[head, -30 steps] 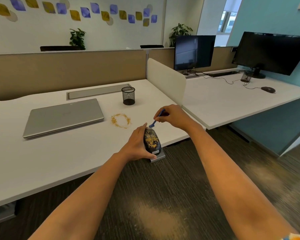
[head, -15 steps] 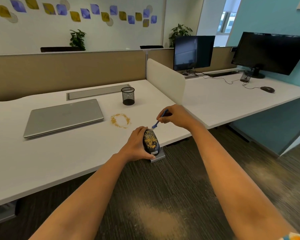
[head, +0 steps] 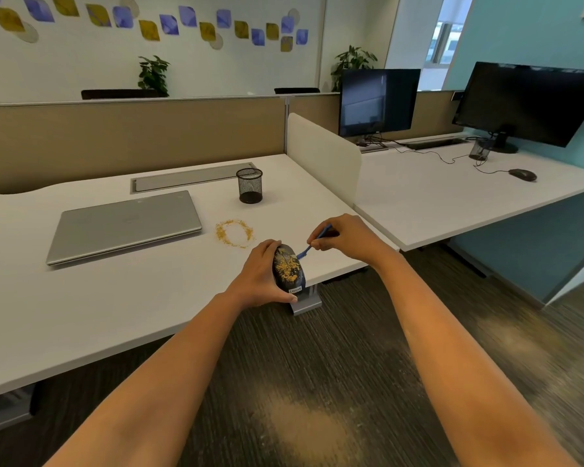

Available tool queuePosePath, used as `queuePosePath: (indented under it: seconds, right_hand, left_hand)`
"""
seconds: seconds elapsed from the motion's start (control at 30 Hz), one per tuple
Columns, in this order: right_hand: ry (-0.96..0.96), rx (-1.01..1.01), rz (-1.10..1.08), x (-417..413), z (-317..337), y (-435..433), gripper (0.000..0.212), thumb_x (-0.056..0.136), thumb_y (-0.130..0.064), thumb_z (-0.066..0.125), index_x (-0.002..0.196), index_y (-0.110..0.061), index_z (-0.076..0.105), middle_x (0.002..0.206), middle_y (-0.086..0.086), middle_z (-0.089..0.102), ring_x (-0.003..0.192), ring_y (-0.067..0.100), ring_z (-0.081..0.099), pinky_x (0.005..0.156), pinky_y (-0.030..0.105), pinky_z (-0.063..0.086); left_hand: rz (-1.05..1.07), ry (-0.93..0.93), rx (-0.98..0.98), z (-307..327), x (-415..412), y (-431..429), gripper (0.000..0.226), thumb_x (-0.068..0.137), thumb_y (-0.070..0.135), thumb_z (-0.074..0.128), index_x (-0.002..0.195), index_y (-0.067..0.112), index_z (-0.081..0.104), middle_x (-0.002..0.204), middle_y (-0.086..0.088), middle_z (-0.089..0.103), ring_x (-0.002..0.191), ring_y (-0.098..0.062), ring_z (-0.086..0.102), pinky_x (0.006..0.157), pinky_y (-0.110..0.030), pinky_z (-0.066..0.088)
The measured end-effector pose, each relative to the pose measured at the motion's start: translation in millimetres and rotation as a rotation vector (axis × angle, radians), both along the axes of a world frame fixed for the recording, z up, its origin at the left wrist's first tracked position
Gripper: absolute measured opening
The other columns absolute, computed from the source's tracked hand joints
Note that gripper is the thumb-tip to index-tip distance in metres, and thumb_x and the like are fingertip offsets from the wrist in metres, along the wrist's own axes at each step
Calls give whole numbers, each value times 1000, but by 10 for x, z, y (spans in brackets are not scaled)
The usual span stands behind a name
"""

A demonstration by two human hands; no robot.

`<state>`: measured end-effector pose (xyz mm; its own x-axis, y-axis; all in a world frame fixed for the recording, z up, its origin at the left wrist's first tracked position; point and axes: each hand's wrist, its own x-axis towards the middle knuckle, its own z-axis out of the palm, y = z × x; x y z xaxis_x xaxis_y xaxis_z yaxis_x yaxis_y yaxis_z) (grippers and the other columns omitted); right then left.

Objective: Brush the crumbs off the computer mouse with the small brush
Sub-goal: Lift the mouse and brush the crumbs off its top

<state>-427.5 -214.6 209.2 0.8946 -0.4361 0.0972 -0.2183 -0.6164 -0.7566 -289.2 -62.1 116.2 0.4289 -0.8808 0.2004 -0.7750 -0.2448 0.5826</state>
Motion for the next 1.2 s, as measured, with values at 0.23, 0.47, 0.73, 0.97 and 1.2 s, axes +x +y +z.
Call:
queuePosePath:
  seconds: [0.23,0.47,0.73,0.97,1.2]
  right_hand:
    - [-119,9,-74,10,-28,-35,13,83,-11,66,94,-8,71,92,9,71,83,13,65,77,18,52]
    - [-80,2,-54,68,-92,19,15,83,-14,66,97,-10,70,91,4,69,80,8,63,72,12,49]
    - [23,40,36,-125,-143,-91,13,81,-16,69,94,-12,71,89,4,72,73,-2,66,62,5,49]
    - [-217,99,-144,56,-149,-64,14,81,-13,69,94,-9,71,92,11,72,78,10,66,75,16,53]
    - [-122,30,-69,53,-165,14,12,82,-17,67,94,-14,71,91,3,72,81,8,66,75,14,51]
  left_hand:
    - [3,0,6,-26,-18,-13,112,56,45,83,142,16,17,147,-5,19,135,-21,18,110,-34,22]
    - [27,14,-24,8,-6,-34,111,55,46,84,140,15,20,145,-4,21,133,-21,20,108,-32,24]
    - [71,-6,-22,7,76,-4,113,54,45,85,141,13,19,145,-7,22,133,-23,21,110,-36,26]
    - [37,19,-35,-7,12,-44,112,55,43,85,141,15,19,145,-4,21,132,-21,20,108,-30,24]
    - [69,11,-59,4,79,-37,111,55,44,85,140,13,20,144,-6,23,132,-21,22,108,-31,24]
